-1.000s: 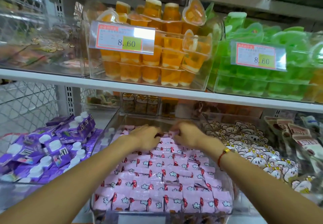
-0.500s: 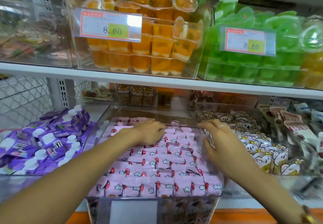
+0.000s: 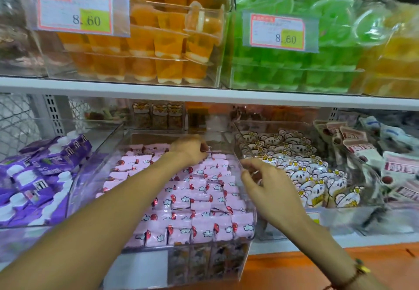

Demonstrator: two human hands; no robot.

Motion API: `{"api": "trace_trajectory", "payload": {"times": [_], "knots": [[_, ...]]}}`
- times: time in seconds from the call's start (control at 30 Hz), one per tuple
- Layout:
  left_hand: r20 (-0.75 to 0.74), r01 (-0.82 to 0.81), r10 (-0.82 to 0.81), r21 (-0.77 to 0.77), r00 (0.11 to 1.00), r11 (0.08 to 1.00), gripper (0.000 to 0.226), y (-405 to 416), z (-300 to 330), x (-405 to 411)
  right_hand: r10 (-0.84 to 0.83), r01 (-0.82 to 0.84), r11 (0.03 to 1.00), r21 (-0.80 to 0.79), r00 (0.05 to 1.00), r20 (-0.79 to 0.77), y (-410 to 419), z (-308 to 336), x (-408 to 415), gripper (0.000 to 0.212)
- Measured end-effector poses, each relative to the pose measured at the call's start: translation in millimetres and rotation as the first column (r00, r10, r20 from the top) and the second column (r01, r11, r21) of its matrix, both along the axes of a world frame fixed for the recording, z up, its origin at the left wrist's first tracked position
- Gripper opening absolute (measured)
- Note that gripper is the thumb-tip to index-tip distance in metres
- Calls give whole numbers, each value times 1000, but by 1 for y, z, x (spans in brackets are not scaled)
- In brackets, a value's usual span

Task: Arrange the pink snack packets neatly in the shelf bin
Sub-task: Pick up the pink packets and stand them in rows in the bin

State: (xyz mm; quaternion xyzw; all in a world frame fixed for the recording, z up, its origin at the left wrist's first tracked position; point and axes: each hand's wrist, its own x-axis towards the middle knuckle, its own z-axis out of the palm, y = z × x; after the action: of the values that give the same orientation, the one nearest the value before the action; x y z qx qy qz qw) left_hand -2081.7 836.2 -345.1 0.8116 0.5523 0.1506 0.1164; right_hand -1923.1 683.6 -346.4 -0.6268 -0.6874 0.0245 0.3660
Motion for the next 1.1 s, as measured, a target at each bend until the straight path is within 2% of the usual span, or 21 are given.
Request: {"api": "trace_trajectory", "payload": {"times": [0.17,0.23,0.3,0.4,0.47,0.53,0.6,0.7,0.77,0.83,0.9,0.97,1.0,1.03,1.07,1.1], "knots": [[-4,9,-9,66,1000,998,17,-1,3,-4,6,-6,1000,-16,1000,-15,1,-3,2,27],[113,-22,11,100,994,995,17,0,6,-4,5,-6,1000,-14,1000,-22,1,-4,2,27],[354,-89,58,72,933,993,19,-1,13,-2,-5,5,1000,-7,1000,-26,2,-5,2,27],[717,-167,141,-35,683,985,25,-9,30,-2,-8,8,1000,1,1000,-20,3,-6,2,27],[828,-221,186,-77,529,972,31,-20,38,-8,-5,5,1000,-10,1000,-17,2,-5,2,27],[917,-239,224,-148,329,960,28,-34,42,-18,-5,4,1000,-25,1000,-18,1,-1,2,27],[948,-178,289,-263,137,948,25,-52,45,-29,-26,26,999,37,999,-23,1,8,2,25],[920,-21,392,-392,4,920,18,-80,45,-42,11,3,984,176,997,-79,4,28,-6,32],[878,132,471,-458,-87,879,18,-95,42,-45,140,-129,987,93,982,-128,4,37,-19,50],[822,242,554,-514,-135,823,15,-106,39,-46,265,-266,964,20,952,-155,-1,39,-35,60],[813,320,574,-521,-97,791,13,-112,38,-47,339,-328,939,97,931,-136,-5,39,-42,46],[864,304,501,-489,44,817,19,-114,40,-49,359,-331,931,155,905,-230,-9,41,-40,25],[893,262,421,-450,160,854,24,-116,41,-51,345,-317,939,136,874,-342,-10,43,-38,17],[899,200,302,-375,318,905,29,-118,41,-53,304,-301,950,88,820,-485,-10,46,-37,14],[855,149,152,-256,496,955,34,-120,42,-55,242,-299,954,17,738,-630,-9,47,-35,18],[772,149,-3,-119,635,982,37,-121,43,-57,170,-318,946,-58,643,-747,-8,50,-34,25]]}}
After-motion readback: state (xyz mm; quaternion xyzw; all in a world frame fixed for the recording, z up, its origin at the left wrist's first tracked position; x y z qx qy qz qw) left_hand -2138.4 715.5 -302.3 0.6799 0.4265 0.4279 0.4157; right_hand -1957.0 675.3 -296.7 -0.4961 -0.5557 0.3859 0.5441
